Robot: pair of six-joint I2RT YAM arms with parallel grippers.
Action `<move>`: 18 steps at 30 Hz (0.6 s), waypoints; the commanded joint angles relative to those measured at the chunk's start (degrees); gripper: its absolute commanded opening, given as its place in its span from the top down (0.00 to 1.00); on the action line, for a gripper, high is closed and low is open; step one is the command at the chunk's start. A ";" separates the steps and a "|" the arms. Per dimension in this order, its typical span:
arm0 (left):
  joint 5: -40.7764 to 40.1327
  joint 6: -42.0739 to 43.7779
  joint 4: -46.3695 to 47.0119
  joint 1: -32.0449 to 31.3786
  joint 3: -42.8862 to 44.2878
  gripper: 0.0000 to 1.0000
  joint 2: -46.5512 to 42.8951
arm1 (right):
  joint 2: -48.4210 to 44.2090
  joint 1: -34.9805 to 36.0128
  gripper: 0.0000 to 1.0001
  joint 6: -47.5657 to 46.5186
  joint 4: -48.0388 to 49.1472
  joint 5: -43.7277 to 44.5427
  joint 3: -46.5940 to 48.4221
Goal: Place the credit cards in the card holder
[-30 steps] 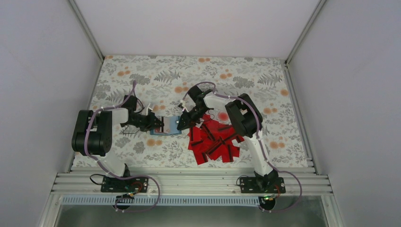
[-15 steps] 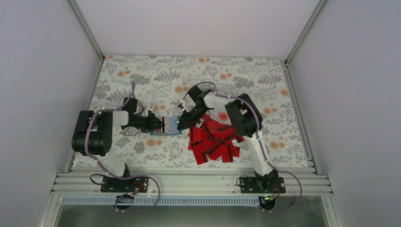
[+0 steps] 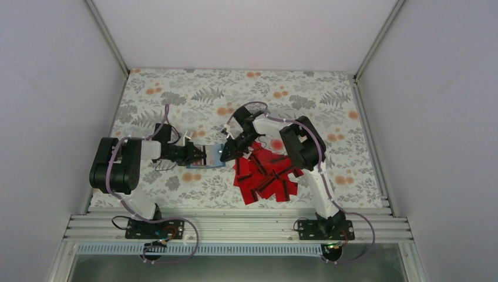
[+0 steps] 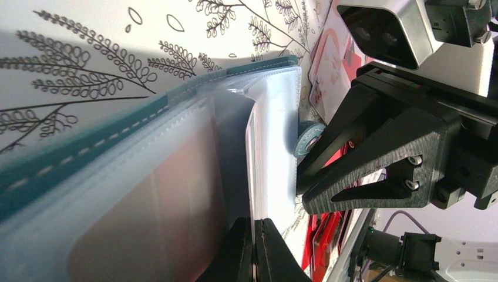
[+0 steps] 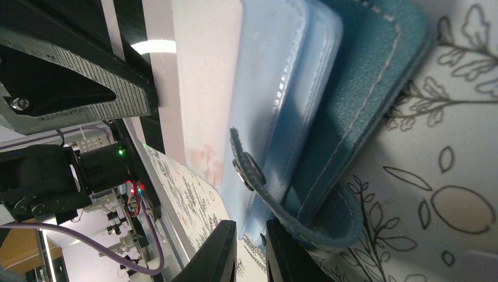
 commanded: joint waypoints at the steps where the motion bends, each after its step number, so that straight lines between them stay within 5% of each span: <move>1: 0.79 -0.93 1.18 -1.63 -1.56 0.96 0.48 | 3.72 0.74 0.85 -0.24 -0.54 5.33 -1.97; 12: -8.33 3.75 -10.99 -1.80 3.04 0.63 -3.23 | 3.38 0.74 0.86 -0.04 0.15 5.13 -2.54; 18: -13.74 5.01 -17.18 -3.03 6.48 0.55 -5.05 | 3.02 0.74 0.86 0.11 0.56 5.13 -3.11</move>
